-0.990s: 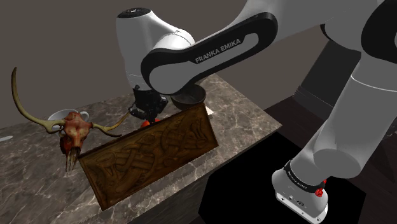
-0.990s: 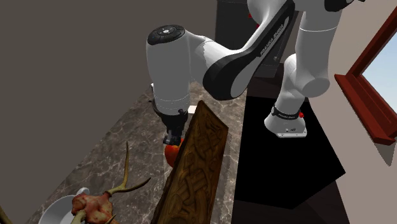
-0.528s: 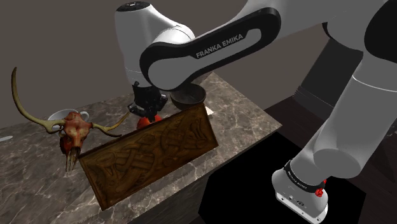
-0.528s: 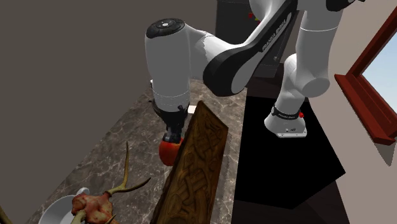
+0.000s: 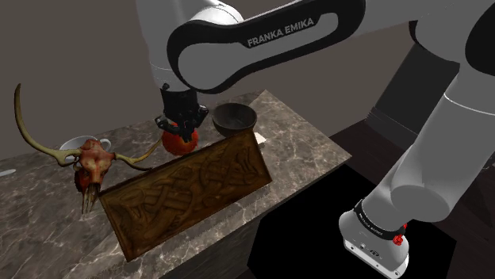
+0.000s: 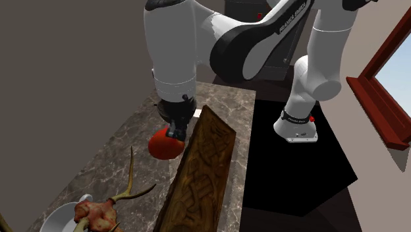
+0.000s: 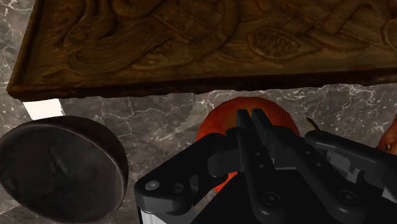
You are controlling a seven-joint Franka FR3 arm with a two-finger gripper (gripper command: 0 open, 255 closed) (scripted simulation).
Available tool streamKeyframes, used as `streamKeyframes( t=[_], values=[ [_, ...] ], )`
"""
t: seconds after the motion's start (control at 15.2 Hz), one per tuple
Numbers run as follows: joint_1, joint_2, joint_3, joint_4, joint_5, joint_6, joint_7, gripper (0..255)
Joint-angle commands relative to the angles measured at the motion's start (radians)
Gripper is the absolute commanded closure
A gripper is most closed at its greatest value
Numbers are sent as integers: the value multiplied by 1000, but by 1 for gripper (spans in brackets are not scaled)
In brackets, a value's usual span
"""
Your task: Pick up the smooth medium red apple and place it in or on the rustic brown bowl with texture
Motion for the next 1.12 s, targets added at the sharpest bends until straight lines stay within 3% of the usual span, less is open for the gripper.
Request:
streamKeyframes(
  t=[0.0,1.06],
  values=[
    [-1,-7,1,22,6,-28,-6,255],
    [4,-22,7,221,22,-239,-23,255]
  ],
)
